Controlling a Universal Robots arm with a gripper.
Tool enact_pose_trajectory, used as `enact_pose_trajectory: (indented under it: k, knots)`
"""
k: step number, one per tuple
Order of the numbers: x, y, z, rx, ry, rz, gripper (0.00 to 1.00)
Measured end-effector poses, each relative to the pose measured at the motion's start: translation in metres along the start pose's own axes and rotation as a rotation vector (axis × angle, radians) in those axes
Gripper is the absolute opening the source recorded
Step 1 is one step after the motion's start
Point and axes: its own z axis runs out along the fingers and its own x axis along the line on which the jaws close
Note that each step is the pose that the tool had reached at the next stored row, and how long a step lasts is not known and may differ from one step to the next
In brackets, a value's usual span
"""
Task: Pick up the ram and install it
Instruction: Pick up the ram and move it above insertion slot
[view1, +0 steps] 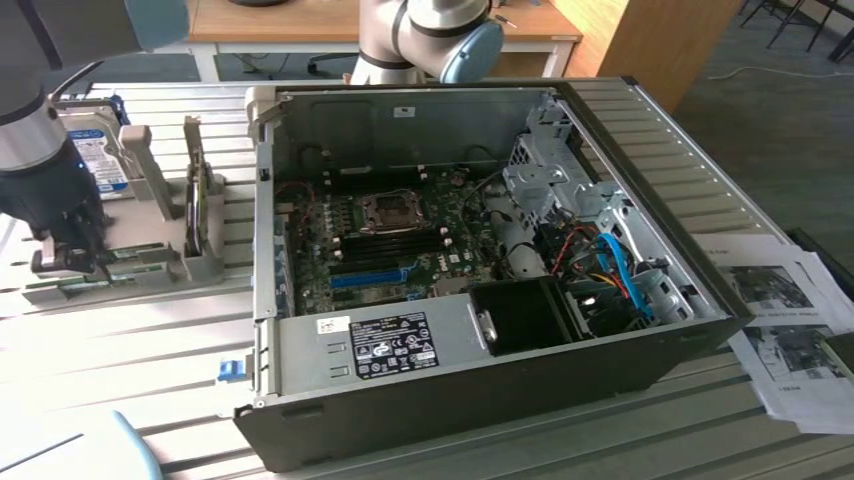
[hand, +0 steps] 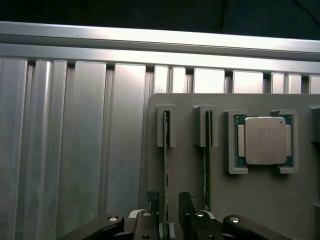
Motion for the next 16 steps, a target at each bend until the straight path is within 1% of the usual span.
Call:
enact_pose_trajectory:
  k: [4, 8, 16]
  knots:
    - [0.0002, -0.0053, -0.0002, -0.0001, 0.0, 0.0, 0.29]
    - [0.0002, -0.0086, -0.0001, 0.0, -0.0001, 0.0, 0.29]
    - [0.0002, -0.0096, 0.0012, 0.0, -0.0001, 0.0, 0.29]
